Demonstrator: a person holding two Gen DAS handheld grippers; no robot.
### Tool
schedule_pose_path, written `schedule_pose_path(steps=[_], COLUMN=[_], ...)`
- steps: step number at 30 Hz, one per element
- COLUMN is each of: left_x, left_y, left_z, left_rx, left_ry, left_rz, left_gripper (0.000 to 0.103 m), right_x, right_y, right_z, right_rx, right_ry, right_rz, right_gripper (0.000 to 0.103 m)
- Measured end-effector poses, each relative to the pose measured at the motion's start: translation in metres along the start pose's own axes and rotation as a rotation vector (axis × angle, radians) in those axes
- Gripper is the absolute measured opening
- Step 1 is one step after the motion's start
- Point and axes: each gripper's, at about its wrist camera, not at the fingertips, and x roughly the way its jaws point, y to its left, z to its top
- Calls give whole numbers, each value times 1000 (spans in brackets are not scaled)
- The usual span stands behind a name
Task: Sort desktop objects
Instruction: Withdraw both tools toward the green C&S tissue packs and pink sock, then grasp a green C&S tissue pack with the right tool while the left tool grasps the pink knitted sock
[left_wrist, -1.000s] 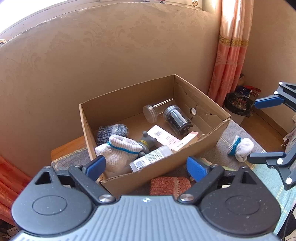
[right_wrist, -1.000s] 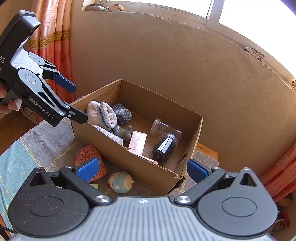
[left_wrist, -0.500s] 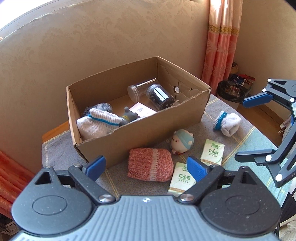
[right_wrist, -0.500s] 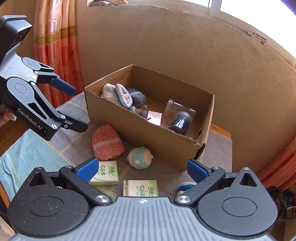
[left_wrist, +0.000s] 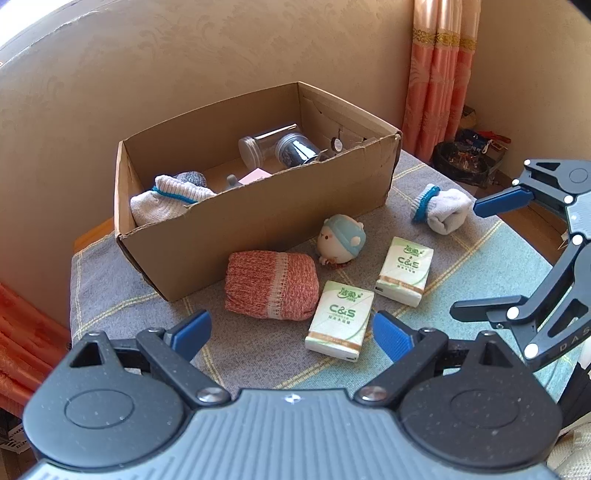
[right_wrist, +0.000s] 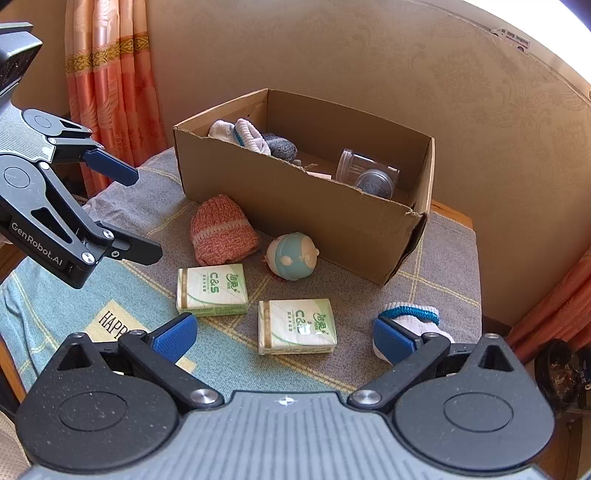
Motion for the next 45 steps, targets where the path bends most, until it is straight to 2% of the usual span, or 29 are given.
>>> schedule_pose_path(steps=[18, 27, 40, 45], left_x=[21, 33, 48, 55], left_y=[-1, 10, 23, 27], left_z=[-12, -9, -3, 2], left_rx=[-91, -119, -128, -106], left_ry=[39, 46, 48, 19], left_rz=[-54, -15, -6, -33], left_gripper=[94, 94, 94, 94], right_x=[44, 63, 83, 88], right_y=[-10, -14, -17, -19], right_z=[-9, -4, -1, 0], right_rx=[35, 14, -5, 3], right_ry=[78, 92, 115, 131], right_rz=[31, 18, 25, 30], right_gripper=[100, 91, 82, 73])
